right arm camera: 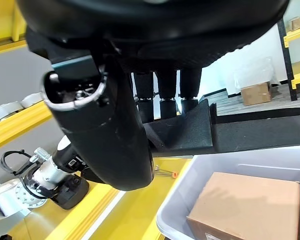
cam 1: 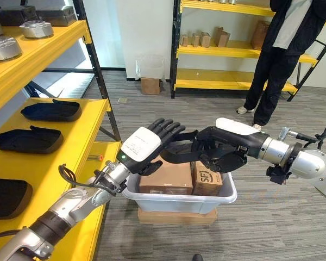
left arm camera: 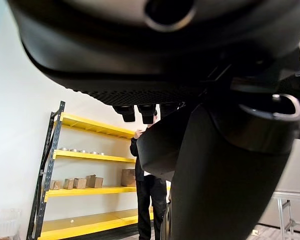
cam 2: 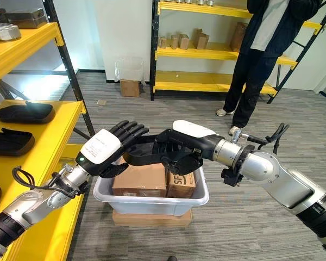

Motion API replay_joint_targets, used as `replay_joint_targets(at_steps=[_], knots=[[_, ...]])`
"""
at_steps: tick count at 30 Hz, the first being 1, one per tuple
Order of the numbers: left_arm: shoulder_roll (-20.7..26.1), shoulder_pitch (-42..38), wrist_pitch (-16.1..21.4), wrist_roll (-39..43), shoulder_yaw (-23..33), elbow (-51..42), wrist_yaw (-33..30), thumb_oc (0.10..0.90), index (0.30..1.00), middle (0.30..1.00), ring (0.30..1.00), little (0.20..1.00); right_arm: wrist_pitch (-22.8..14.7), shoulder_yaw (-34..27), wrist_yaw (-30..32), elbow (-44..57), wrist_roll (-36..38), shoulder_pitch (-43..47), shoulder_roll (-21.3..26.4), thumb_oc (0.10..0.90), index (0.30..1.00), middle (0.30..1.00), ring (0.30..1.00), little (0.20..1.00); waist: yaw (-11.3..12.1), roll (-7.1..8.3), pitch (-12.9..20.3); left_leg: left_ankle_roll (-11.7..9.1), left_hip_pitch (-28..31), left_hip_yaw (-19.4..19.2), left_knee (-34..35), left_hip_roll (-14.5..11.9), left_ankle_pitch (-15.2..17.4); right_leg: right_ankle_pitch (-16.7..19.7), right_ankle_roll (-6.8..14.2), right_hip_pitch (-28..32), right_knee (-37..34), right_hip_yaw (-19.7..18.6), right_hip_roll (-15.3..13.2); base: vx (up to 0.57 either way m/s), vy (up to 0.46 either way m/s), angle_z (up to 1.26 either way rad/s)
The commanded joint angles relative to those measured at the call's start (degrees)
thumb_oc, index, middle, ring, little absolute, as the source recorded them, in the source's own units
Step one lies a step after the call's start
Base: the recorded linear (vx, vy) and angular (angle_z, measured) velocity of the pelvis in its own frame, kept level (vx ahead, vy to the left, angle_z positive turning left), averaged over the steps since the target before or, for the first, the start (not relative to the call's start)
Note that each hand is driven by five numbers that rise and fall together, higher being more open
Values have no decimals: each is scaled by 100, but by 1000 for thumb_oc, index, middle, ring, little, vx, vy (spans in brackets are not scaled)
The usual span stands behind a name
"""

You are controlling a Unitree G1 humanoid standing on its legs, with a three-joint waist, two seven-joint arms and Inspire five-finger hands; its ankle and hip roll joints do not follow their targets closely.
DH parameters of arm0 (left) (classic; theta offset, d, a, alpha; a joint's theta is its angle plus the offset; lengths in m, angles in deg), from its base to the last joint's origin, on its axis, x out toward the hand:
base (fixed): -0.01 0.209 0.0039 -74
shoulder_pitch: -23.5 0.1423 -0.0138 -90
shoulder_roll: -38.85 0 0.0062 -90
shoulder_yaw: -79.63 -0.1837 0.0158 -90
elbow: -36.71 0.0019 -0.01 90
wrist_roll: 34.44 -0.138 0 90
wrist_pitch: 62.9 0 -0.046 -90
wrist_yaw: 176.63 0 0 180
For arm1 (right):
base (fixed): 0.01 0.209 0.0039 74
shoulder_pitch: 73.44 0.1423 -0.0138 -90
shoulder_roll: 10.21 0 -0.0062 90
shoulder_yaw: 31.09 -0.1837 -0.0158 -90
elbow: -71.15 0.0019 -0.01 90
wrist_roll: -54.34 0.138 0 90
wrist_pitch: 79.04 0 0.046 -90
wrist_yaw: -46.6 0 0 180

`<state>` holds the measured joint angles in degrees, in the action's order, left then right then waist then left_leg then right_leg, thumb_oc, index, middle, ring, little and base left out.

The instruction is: Move parts from the plastic box to the shelf.

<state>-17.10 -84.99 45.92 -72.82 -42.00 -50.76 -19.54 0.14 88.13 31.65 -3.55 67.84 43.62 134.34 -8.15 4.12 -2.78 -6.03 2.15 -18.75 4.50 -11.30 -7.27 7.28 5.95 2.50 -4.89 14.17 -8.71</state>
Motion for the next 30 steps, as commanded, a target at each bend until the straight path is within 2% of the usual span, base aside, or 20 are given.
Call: replay_joint_targets(at_steps=[1,22,23,24,30], knots=[[-360,-1084,219,266,-427,-26,42,400,300,300,300,300,-903,-192,562,963,849,1050,-354,400,300,300,300,300,56,33,249,-390,264,-139,50,-609,103,-316,540,318,206,17,-370,0,0,0],[-735,-963,181,495,-342,79,27,400,300,300,300,300,-915,-251,681,962,691,1030,-501,400,300,300,300,300,40,32,233,-367,327,-168,50,-611,138,-341,518,331,218,-31,-369,2,0,-1],[-737,-935,172,499,-307,80,16,400,300,300,300,300,-909,-269,695,948,646,1024,-479,724,753,753,753,753,39,31,238,-366,338,-166,50,-607,143,-343,517,335,218,-35,-368,0,0,0],[-738,-916,173,505,-287,69,12,400,300,300,300,300,-903,-287,717,937,612,1012,-481,900,1000,1000,1000,1000,37,31,242,-363,344,-169,50,-604,146,-342,516,339,217,-42,-367,0,0,0],[-699,-762,189,580,-152,96,7,400,300,300,300,300,-937,-652,863,917,628,819,-523,900,1000,1000,1000,1000,8,10,269,-354,376,-197,50,-596,168,-337,521,347,206,-74,-373,2,3,-4]])
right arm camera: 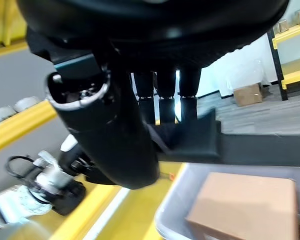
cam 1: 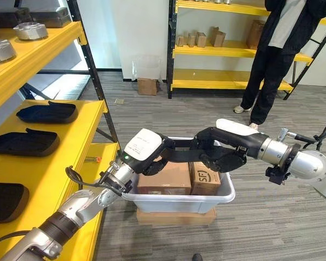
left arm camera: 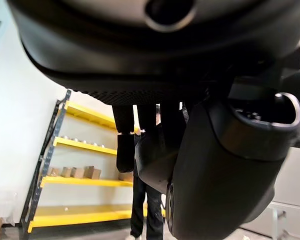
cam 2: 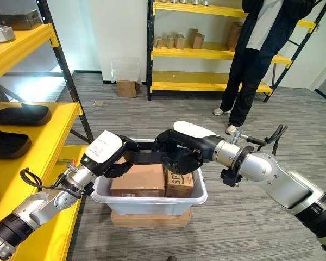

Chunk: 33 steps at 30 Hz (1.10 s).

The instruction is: Move parts from the plastic box to the shelf.

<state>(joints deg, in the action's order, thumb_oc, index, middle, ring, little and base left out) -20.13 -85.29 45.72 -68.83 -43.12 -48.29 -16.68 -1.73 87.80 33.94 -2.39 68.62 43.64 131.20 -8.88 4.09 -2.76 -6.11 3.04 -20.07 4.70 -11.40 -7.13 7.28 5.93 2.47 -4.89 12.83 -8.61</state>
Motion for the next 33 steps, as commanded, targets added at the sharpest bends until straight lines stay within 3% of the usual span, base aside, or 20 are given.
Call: replay_joint_targets(at_steps=[1,11,16,20,24,26,27,33], knots=[[-392,-736,210,180,-49,-151,-280,400,300,300,300,300,-749,-649,631,813,551,785,-208,900,1000,1000,1000,1000,90,20,268,-346,288,-66,30,-585,156,-337,523,350,207,59,-382,0,0,0],[-405,-389,127,312,277,438,-363,400,300,300,300,300,-889,-1743,760,1084,646,-60,-119,900,1000,1000,1000,1000,-46,-82,341,-338,342,-144,30,-558,174,-321,535,288,242,-37,-421,0,1,-6],[-408,-12,75,461,751,666,-409,400,300,300,300,300,-915,-2483,696,1292,753,-828,-228,900,1000,1000,1000,1000,-168,-216,352,-340,386,-219,30,-540,159,-323,525,225,290,-159,-440,-4,-16,-7],[-479,580,73,788,1552,522,-425,400,300,300,300,300,-831,-3188,546,1392,784,-1892,-698,900,1000,1000,1000,1000,-245,-357,329,-351,438,-271,30,-554,148,-399,501,208,346,-220,-436,-9,-34,-12],[-556,960,91,927,2137,216,-450,400,300,300,300,300,-660,-3483,628,1123,395,-2725,-1414,900,1000,1000,1000,1000,-274,-480,291,-354,434,-266,30,-572,108,-478,456,190,406,-255,-417,-16,-39,-7],[-617,1049,75,941,2301,133,-488,400,300,300,300,300,-600,-3443,688,811,203,-2968,-1850,900,1000,1000,1000,1000,-267,-543,275,-355,421,-237,30,-587,73,-526,426,186,461,-234,-394,-32,-71,0],[-679,1134,74,1030,2493,-17,-492,400,300,300,300,300,-541,-3410,924,539,-322,-3052,-2132,900,1000,1000,1000,1000,-228,-608,231,-360,396,-193,30,-620,17,-635,379,181,564,-187,-352,-49,-76,4],[-778,1383,55,1225,3011,-517,-573,400,300,300,300,300,-558,-3049,1217,163,-717,-2654,-2593,900,1000,1000,1000,1000,5,-811,-116,-424,132,145,29,-965,-474,-1176,48,-169,1334,-36,-16,-121,-138,14]])
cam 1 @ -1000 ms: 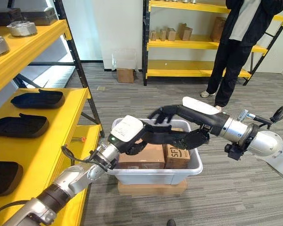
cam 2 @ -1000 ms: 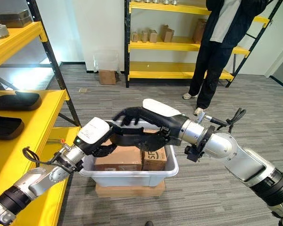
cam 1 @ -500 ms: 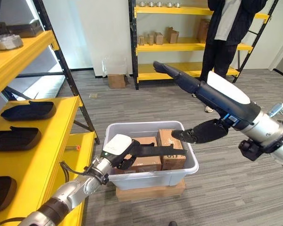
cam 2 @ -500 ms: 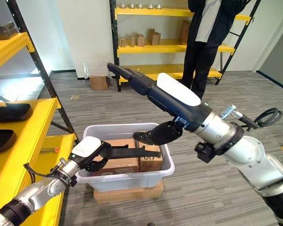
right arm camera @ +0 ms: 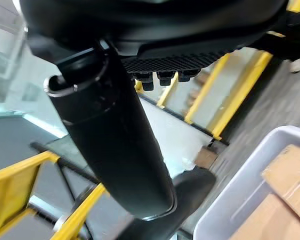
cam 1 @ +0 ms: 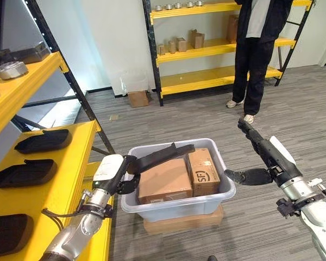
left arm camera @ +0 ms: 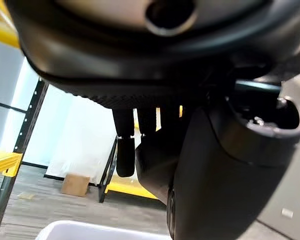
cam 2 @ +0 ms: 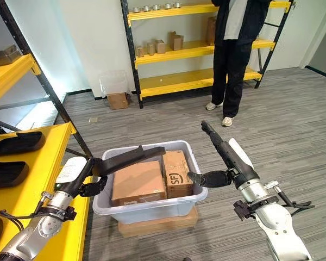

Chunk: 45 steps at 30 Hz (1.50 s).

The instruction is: Move parts from the plastic box to the shelf.

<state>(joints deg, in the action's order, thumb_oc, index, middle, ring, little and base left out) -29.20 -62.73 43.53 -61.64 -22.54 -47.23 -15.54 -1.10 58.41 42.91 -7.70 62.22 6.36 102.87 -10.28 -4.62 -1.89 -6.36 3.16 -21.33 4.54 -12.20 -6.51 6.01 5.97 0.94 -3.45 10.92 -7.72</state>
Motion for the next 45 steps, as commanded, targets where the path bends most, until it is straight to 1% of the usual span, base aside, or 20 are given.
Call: replay_joint_targets(at_steps=[1,5,8,10,13,14,15,19,20,22,23,26,27,28,29,31,33,37,39,45], knots=[[129,-860,270,507,980,-637,-681,400,300,300,300,300,-624,-87,328,683,-84,1104,241,900,1000,1000,1000,1000,132,45,-197,-398,85,275,46,-906,-567,-1029,26,-54,1197,157,-84,-138,-190,22],[117,-507,264,598,1452,-1154,-773,400,300,300,300,300,-639,726,365,455,30,2240,244,900,1000,1000,1000,1000,640,-9,-622,-461,-282,670,37,-1196,-1174,-1217,-208,-512,1688,259,220,-192,-246,4],[16,-630,253,655,1400,-1207,-778,400,300,300,300,300,-632,1077,373,475,-9,2754,256,900,1000,1000,1000,1000,844,2,-791,-529,-734,713,32,-1028,-1499,-1239,-279,-505,1595,617,110,-198,-164,27],[45,-837,265,699,1328,-1330,-738,400,300,300,300,300,-634,1162,427,487,-54,2933,260,900,1000,1000,1000,1000,886,121,-803,-507,-862,344,-24,-788,-1349,-1257,-282,-430,1385,886,-3,-163,-210,120],[17,-921,321,757,1285,-1516,-727,400,300,300,300,300,-631,1251,505,468,-134,3014,128,900,1000,1000,1000,1000,855,212,-820,-419,-785,238,-478,-683,-893,-1108,-268,-436,1225,1096,-140,-135,-137,134],[-137,-971,404,939,1206,-1632,-715,400,300,300,300,300,-636,1306,510,523,-167,3013,92,900,1000,1000,1000,1000,817,303,-760,-470,-572,93,-1170,-865,-655,-966,-323,-405,982,1400,-256,-143,-58,112],[-158,-971,436,942,1181,-1673,-701,400,300,300,300,300,-632,1289,510,521,-157,2963,76,900,1000,1000,1000,1000,775,294,-741,-511,-510,111,-1285,-937,-548,-960,-341,-358,934,1563,-284,-163,-36,138],[-177,-999,467,885,1054,-1830,-679,400,300,300,300,300,-621,1069,466,723,-31,2677,131,900,1000,1000,1000,1000,451,300,-466,-757,445,-289,-1600,-1591,-1000,-1007,-466,-428,1133,2393,-504,-79,72,163],[-176,-989,465,887,1040,-1836,-676,400,300,300,300,300,-623,1053,461,736,-24,2642,134,900,1000,1000,1000,1000,440,294,-460,-778,469,-270,-1547,-1596,-1041,-1038,-466,-416,1166,2419,-503,-159,164,124],[-165,-1012,491,916,984,-1906,-680,400,300,300,300,300,-572,745,520,747,-20,2315,269,900,1000,1000,1000,1000,289,169,-228,-864,921,-514,-1085,-1647,-1574,-936,-396,-725,1581,3115,-985,-217,275,202],[-150,-1010,469,926,1013,-1914,-701,400,300,300,300,300,-558,709,558,734,-54,2300,268,900,1000,1000,1000,1000,319,135,-228,-864,937,-441,-1037,-1591,-1572,-899,-381,-801,1714,3168,-1067,-140,214,167],[-113,-1065,483,975,1014,-2087,-696,400,300,300,300,300,-538,501,610,800,-96,2173,309,900,1000,1000,1000,1000,283,78,-204,-833,806,-866,-691,-1464,-964,-840,-221,-860,2267,3553,-1485,-66,116,79],[-114,-1065,481,976,1010,-2088,-695,400,300,300,300,300,-536,495,609,804,-96,2165,310,900,1000,1000,1000,1000,284,86,-201,-831,804,-864,-699,-1451,-950,-847,-208,-869,2295,3546,-1510,40,116,120],[-77,-1045,484,920,1006,-2126,-706,400,300,300,300,300,-508,463,625,801,-125,2114,268,900,1000,1000,1000,1000,317,84,-210,-800,760,-841,-679,-1378,-608,-790,-138,-844,2341,3500,-1578,40,177,110],[-79,-908,479,877,1074,-2047,-772,400,300,300,300,300,-507,450,639,796,-137,2056,148,900,1000,1000,1000,1000,433,110,-249,-769,667,-816,-776,-1294,-322,-586,7,-743,2182,3477,-1735,38,192,65],[-49,-871,475,859,1082,-2004,-788,400,300,300,300,300,-493,472,641,797,-187,2033,94,900,1000,1000,1000,1000,490,175,-265,-749,597,-780,-899,-1237,-276,-362,137,-630,2053,3544,-1851,23,176,10],[6,-696,476,794,1261,-2108,-818,400,300,300,300,300,-473,502,608,788,-246,1905,-10,900,1000,1000,1000,1000,625,328,-302,-631,515,-772,-894,-1044,152,65,388,-413,1751,3628,-2097,-1,197,20],[88,-536,460,619,1369,-2181,-916,400,300,300,300,300,-450,524,550,802,-249,1790,-85,900,1000,1000,1000,1000,711,487,-305,-515,382,-654,-1032,-805,495,424,595,-114,1425,3829,-2289,-35,183,39],[148,-473,436,483,1423,-2266,-954,400,300,300,300,300,-403,603,468,813,-268,1714,-172,900,1000,1000,1000,1000,814,681,-259,-398,195,-503,-1061,-597,796,736,765,208,1104,4129,-2438,-87,214,61],[304,-236,403,255,1486,-2201,-974,400,300,300,300,300,-360,687,401,790,-266,1653,-288,900,1000,1000,1000,1000,973,953,-150,-216,70,-273,-960,-281,968,1059,863,516,724,4363,-2445,-52,122,53]])
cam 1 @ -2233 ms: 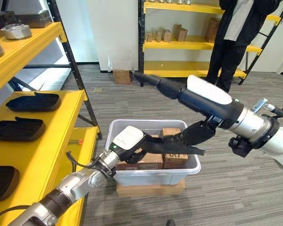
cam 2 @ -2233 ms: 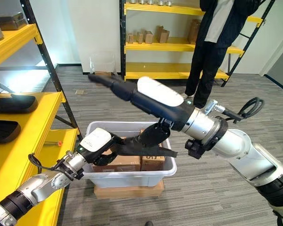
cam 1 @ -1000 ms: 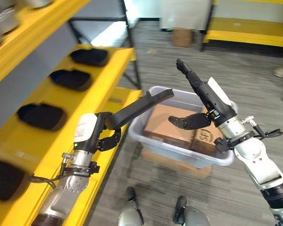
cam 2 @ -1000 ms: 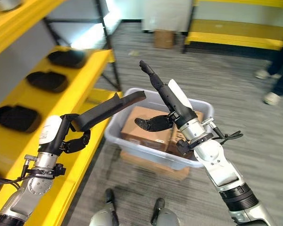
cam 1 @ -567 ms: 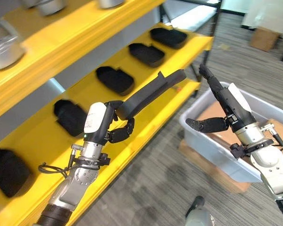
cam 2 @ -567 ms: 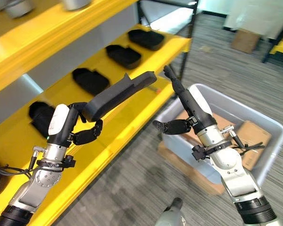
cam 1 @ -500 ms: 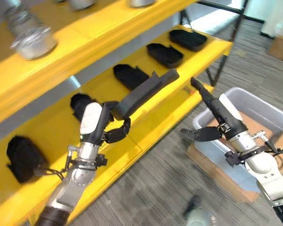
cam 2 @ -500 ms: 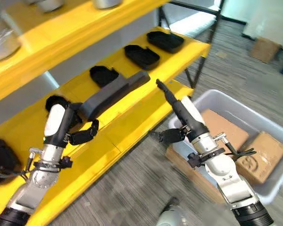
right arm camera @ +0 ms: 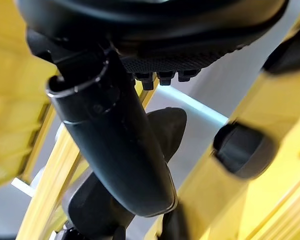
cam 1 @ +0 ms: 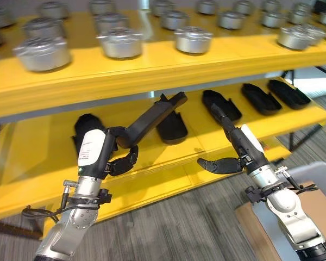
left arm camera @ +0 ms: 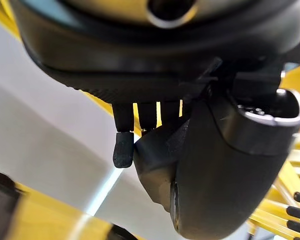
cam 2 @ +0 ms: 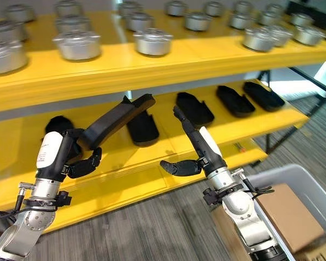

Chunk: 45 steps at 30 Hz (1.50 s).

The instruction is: Move parts from the plastic box to the shelf.

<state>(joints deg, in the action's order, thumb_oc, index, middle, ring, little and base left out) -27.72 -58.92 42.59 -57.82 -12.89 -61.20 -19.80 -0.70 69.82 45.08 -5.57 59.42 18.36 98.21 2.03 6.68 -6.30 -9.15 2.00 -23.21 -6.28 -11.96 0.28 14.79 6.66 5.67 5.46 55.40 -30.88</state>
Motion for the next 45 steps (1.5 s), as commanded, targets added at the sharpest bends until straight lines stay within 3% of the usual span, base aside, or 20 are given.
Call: replay_joint_targets(at_steps=[1,4,11,12,13,14,15,16,17,18,22,28,33,35,38,39,40,41,42,45], knots=[[199,-603,482,-152,545,-793,-562,400,300,300,300,300,-392,-436,195,562,13,473,141,900,1000,1000,1000,1000,-222,-141,295,92,155,-51,53,-275,339,233,807,72,-202,-66,-142,-38,65,5],[343,-493,463,-186,685,-734,-570,400,300,300,300,300,-368,-388,219,506,-43,466,13,900,1000,1000,1000,1000,-99,25,269,249,26,75,-379,-152,632,470,834,238,-351,-11,-208,-95,189,11],[506,-550,409,-235,519,-453,-506,400,300,300,300,300,-301,-483,264,476,-157,273,-131,900,1000,1000,1000,1000,-163,109,227,589,3,249,-555,160,930,789,834,496,-143,-151,-471,-21,189,9],[563,-640,404,-203,423,-400,-478,400,300,300,300,300,-304,-490,279,488,-158,234,-136,900,1000,1000,1000,1000,-284,87,204,615,13,317,-518,185,938,833,834,380,26,-534,-460,30,96,54],[599,-689,402,-165,336,-312,-467,400,300,300,300,300,-305,-498,284,489,-178,179,-144,900,1000,1000,1000,1000,-488,88,170,659,14,453,-458,253,916,761,834,93,261,-1419,-343,84,177,64],[615,-705,419,-184,272,-217,-491,400,300,300,300,300,-303,-518,262,467,-169,126,-128,900,1000,1000,1000,1000,-699,41,161,691,101,591,-226,315,837,507,786,-395,475,-2746,-21,138,232,106],[601,-749,419,-169,232,-151,-465,400,300,300,300,300,-317,-530,231,443,-169,89,-89,900,1000,1000,1000,1000,-804,-8,157,713,207,675,-79,354,805,103,723,-592,532,-3376,313,129,368,90],[525,-903,397,-178,134,33,-427,400,300,300,300,300,-355,-566,156,440,-132,38,-47,900,1000,1000,1000,1000,-911,-43,145,849,329,690,206,529,534,-355,423,-984,1004,-3825,890,81,270,60],[515,-925,399,-181,115,47,-431,400,300,300,300,300,-354,-580,151,444,-127,31,-37,900,1000,1000,1000,1000,-873,-47,155,836,349,658,252,530,517,-416,409,-1053,1097,-3871,887,78,306,10],[370,-1095,310,-231,17,163,-302,400,300,300,300,300,-391,-694,108,442,-32,-74,-26,900,1000,1000,1000,1000,-1006,-122,213,973,371,814,434,770,431,-1003,129,-1303,1233,-3769,1619,81,114,40],[74,-1124,269,-230,-31,258,-26,400,300,300,300,300,-433,-849,85,489,-4,-258,-9,900,1000,1000,1000,1000,-1109,-130,268,847,388,922,298,866,551,-1199,-19,-1136,352,-4160,2258,121,-28,59],[-36,-860,276,-165,139,188,56,400,300,300,300,300,-441,-886,24,529,79,-278,-64,900,1000,1000,1000,1000,-1007,-255,549,705,485,745,643,775,308,-1127,20,-626,-374,-3971,2356,113,-104,-15],[-79,-917,273,-86,154,166,87,400,300,300,300,300,-455,-995,-4,601,109,-300,-23,900,1000,1000,1000,1000,-1038,-311,518,642,444,755,656,700,241,-1228,-46,-658,-232,-3892,2322,21,-96,13],[-63,-976,266,-44,149,126,115,400,300,300,300,300,-470,-1083,-21,687,212,-268,68,900,1000,1000,1000,1000,-1054,-282,306,453,25,817,-313,421,337,-1454,-223,-691,-8,-3942,2365,-62,-205,17],[-24,-1079,270,16,139,31,116,400,300,300,300,300,-498,-1132,29,753,243,-180,157,900,1000,1000,1000,1000,-984,-263,22,200,-597,1123,-1638,-6,-8,-1657,-481,-645,208,-3847,2490,-64,-114,20],[-55,-1011,298,163,239,-63,78,400,300,300,300,300,-486,-1127,94,799,167,-148,183,900,1000,1000,1000,1000,-1033,-254,1,133,-549,1204,-1219,-731,-373,-1803,-446,-756,584,-3830,2353,57,102,17],[-59,-1005,320,180,262,-94,58,400,300,300,300,300,-487,-1145,102,792,182,-166,164,900,1000,1000,1000,1000,-1077,-284,33,89,-440,1231,-1058,-927,-450,-1872,-364,-775,631,-3899,2294,36,309,26],[-68,-957,345,224,317,-159,4,400,300,300,300,300,-509,-1147,143,802,176,-201,174,900,1000,1000,1000,1000,-1070,-406,23,-2,-267,1186,-235,-1331,-1124,-1907,-299,-997,999,-3896,2144,0,418,27],[-82,-975,316,234,331,-150,-38,400,300,300,300,300,-508,-1169,220,737,149,-231,207,900,1000,1000,1000,1000,-1101,-546,2,-140,-100,1055,473,-1548,-1563,-2052,-215,-1246,1447,-3926,2011,-17,446,12],[-127,-1111,284,254,243,-115,-32,400,300,300,300,300,-505,-1246,305,698,76,-304,271,900,1000,1000,1000,1000,-1187,-658,28,-348,-34,598,1041,-1669,-1772,-2242,-93,-1423,1849,-3938,1807,10,205,7]])
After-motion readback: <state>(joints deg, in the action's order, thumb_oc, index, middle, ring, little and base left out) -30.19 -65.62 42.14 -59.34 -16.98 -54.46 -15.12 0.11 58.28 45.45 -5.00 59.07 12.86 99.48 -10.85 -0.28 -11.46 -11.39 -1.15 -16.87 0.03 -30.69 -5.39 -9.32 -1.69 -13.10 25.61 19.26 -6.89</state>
